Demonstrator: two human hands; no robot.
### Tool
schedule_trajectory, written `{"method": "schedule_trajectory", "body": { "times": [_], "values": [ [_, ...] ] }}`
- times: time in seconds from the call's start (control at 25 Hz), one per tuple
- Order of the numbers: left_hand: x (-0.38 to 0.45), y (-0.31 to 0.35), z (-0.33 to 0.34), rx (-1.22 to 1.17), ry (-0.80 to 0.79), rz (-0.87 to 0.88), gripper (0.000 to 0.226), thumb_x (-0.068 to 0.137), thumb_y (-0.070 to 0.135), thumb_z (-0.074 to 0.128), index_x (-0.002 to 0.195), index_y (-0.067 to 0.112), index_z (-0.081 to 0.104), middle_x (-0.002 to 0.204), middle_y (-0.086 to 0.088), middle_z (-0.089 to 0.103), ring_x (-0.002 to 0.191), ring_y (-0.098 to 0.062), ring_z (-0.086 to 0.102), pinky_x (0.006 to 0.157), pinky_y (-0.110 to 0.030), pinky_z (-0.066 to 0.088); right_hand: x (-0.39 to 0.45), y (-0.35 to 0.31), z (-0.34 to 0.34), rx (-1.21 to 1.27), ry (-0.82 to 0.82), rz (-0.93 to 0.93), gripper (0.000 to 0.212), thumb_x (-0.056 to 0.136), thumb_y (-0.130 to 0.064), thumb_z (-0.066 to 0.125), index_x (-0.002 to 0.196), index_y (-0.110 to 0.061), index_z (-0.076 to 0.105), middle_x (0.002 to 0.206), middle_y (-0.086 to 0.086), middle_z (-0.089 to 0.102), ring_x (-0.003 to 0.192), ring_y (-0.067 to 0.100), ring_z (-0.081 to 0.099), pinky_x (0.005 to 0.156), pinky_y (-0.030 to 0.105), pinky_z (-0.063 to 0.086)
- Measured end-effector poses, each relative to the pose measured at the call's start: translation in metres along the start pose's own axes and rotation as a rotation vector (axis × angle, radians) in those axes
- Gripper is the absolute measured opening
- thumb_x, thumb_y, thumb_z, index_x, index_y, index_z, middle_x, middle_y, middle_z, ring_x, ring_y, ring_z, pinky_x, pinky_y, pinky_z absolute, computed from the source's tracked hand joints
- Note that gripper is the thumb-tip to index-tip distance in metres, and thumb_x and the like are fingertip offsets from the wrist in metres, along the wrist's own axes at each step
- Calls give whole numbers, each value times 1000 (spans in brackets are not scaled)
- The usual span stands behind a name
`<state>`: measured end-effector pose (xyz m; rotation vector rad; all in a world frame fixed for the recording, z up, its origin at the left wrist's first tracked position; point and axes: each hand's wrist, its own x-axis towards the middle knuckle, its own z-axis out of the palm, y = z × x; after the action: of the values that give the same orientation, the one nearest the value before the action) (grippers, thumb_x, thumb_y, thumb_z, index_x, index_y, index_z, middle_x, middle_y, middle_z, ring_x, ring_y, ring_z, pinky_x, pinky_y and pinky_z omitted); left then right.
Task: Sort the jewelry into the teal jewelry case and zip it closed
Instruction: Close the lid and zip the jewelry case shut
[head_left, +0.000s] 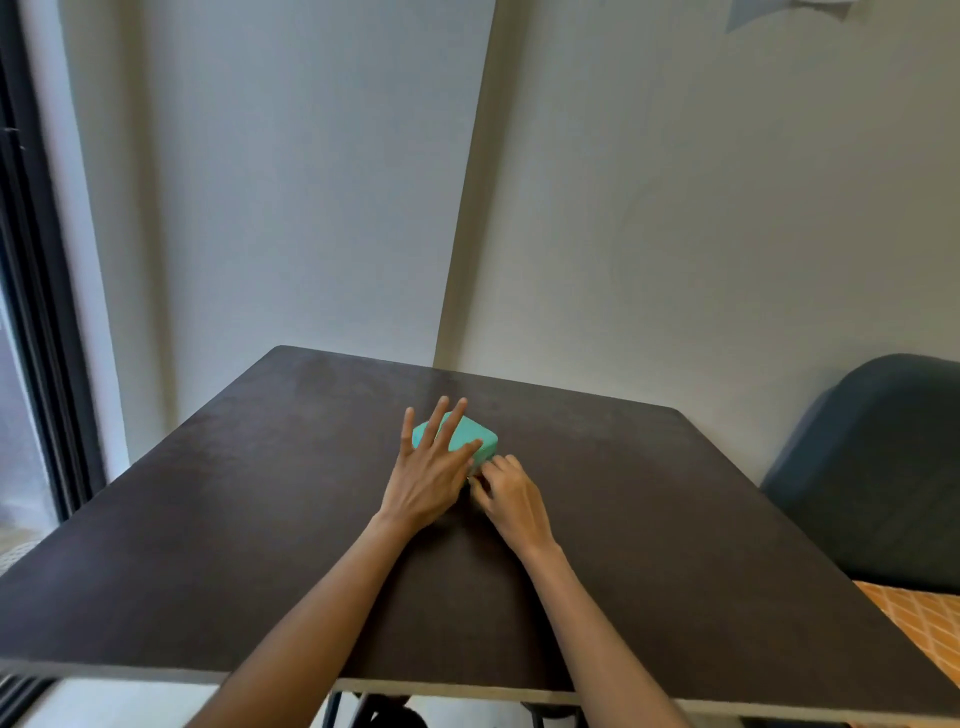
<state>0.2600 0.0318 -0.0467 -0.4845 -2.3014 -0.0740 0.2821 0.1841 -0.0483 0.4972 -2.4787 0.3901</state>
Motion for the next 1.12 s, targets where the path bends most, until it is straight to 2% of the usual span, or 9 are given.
{"method": "schedule_trajectory", "body": {
  "times": [0.16,0.32,0.4,0.48,0.6,0.68,0.84,1.0,1.12],
  "values": [
    [0,0,7,2,-33,-13,43,88,52,31,100,37,69,151,-13,32,142,-31,17,111,-58,3,-2,3,0,-140,56,36,11,81,-27,67,82,-16,67,79,-4,63,75,12,55,55,26,50],
    [2,-2,14,9,31,-10,23,83,51,53,90,37,70,146,-13,40,141,-33,25,111,-57,5,5,25,-2,-195,70,176,9,79,-27,68,74,-20,65,76,-6,61,75,14,54,60,27,44],
    [2,-3,19,2,68,8,14,77,43,71,89,37,68,146,-13,40,141,-33,24,111,-56,5,13,32,-1,-179,68,241,10,82,-27,65,76,-19,64,79,-5,62,79,15,53,63,29,46],
    [1,-7,22,-2,86,-29,26,69,23,79,89,34,67,147,-14,38,140,-35,21,111,-57,3,16,32,0,-132,63,247,10,83,-25,61,76,-18,62,80,-4,60,81,15,52,64,29,45],
    [3,-14,21,-29,99,-219,43,61,3,78,94,29,69,147,-18,37,140,-40,25,111,-64,8,9,26,0,-115,62,92,9,81,-22,61,75,-16,59,79,-3,58,78,15,52,62,28,47],
    [4,-13,22,-48,127,-219,34,73,12,71,103,29,68,150,-17,33,144,-35,16,110,-64,9,2,21,0,-134,78,12,8,78,-22,63,75,-16,61,77,-3,60,76,15,53,59,28,49],
    [3,-8,33,-4,84,66,42,87,40,35,125,35,54,155,-13,23,146,-23,-12,112,-57,0,-2,19,-1,-151,83,7,10,77,-28,68,76,-19,65,76,-6,64,76,12,55,59,25,48],
    [5,-10,28,-26,17,36,41,87,52,33,111,38,62,152,-12,31,144,-28,7,112,-53,-2,-3,22,-6,-122,79,63,11,76,-29,69,72,-19,65,75,-7,65,75,13,55,58,26,46],
    [5,-8,24,-81,-54,13,46,86,58,28,110,37,61,154,-11,27,145,-30,8,112,-50,-10,-4,38,-13,-112,100,142,12,77,-29,67,71,-20,65,76,-7,64,79,14,54,61,27,43]
  ]
}}
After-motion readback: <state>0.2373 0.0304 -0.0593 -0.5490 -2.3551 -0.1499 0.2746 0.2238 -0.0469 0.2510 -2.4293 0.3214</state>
